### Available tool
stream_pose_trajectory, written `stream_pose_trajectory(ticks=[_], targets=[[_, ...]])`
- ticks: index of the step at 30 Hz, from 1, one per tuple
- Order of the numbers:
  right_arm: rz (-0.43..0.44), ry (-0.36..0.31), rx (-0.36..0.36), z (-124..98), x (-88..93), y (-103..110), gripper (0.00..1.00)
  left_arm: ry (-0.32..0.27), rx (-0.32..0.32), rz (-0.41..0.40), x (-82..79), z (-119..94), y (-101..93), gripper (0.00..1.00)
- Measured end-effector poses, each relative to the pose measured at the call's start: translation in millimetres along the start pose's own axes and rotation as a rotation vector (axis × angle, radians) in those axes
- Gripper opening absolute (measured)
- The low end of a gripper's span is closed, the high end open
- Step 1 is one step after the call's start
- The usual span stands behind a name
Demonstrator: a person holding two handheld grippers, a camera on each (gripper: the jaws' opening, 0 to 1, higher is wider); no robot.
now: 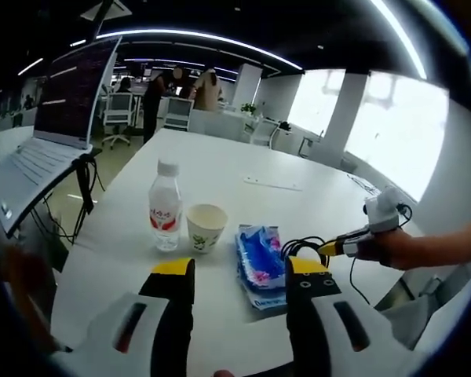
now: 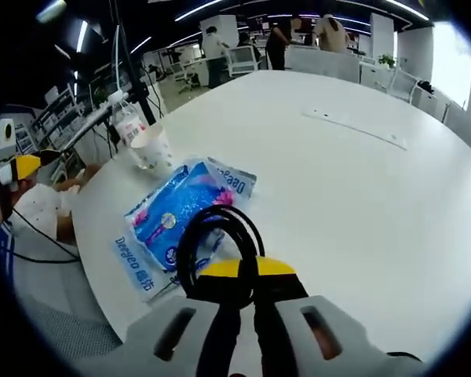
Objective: Arrange the tabletop items into an orderly group along one side of the table until the central work area is clear of visible clutter.
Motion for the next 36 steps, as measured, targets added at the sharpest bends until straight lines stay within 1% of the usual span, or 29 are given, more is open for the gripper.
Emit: stream_pose_trajectory(ticks=[6,9,13,23,30,36], targets=[[-0.056,-0.024,-0.001,-8,-6.6,7,0.01,0.003,0.001,0.003,0.9,0,0.5,0.45],[-0.055,-0.037,0.001,-13,-9.1,9,0.01,0.003,0.003,0.001,1.1,-1,0.5,0.46],[-0.063,-0.054,0.013,-15,-8.4,7,0.01,0.000,0.001,-0.003,1.0,-1,1.4,0.46],[-0.060,-0.086,0.051,-38,-3.3,6,0.00,-0.003,0.005,0.002,0.0,1,0.1,0.45],[-0.030,-0.088,0.081,-51,5.2,-1,0.00,0.000,0.015,0.002,0.6,2,-2.3,0.45],[-0.018,-0.092,0.105,-59,7.6,-8,0.00,0.004,0.021,0.005,1.0,2,-3.6,0.45]])
Point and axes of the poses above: the point that each gripper's makers call its tool centre point, and the gripper's own axes: z roughly forward along the fingers, y roughly to its left, x roughly out of its underside, the point moved 10 cm from there along -z, roughly backward along the fingers, and after that the axes turned 10 degrees about -y, right-handed, at the moved point
